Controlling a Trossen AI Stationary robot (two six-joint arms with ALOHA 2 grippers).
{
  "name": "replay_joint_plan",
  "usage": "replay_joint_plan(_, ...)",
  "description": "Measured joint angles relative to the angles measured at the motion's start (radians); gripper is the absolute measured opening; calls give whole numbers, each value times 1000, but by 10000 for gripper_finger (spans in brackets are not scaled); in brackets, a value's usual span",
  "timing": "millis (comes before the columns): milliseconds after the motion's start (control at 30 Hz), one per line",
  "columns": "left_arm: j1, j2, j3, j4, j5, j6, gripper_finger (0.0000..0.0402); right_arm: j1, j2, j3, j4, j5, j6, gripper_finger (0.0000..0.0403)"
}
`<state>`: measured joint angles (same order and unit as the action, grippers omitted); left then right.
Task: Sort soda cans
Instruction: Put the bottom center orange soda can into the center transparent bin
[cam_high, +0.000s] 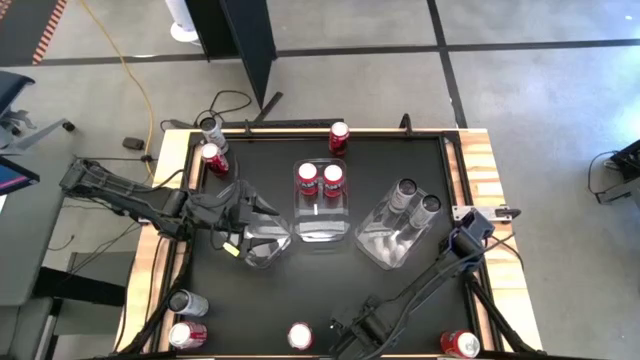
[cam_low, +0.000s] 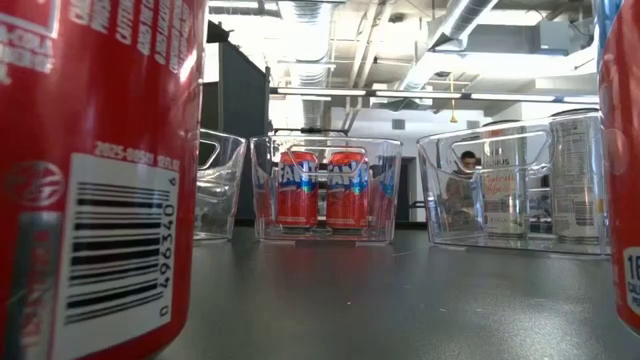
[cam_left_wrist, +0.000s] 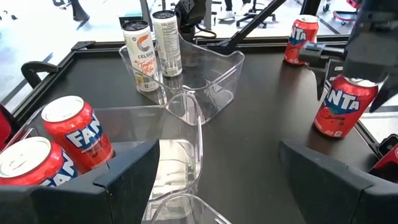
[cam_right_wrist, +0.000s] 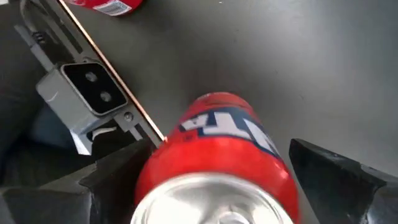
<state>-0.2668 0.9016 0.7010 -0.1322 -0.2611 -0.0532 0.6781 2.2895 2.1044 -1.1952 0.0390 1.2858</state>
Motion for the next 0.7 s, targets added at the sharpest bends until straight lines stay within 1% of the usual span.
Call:
replay_joint_plan(300,0,0,0,-9,-1,0,320,-5,39,1,18,-28,-6,397)
replay_joint_plan(400,0,0,0,-11,-5,0,320,-5,40,1,20,-38,-4,391)
replay_joint_plan(533,0,0,0,-13,-6,0,320,-5,40,1,19,-38,1,367)
replay_joint_plan(700,0,0,0,-13,-6,0,320,-4,40,1,22,-40,5,315)
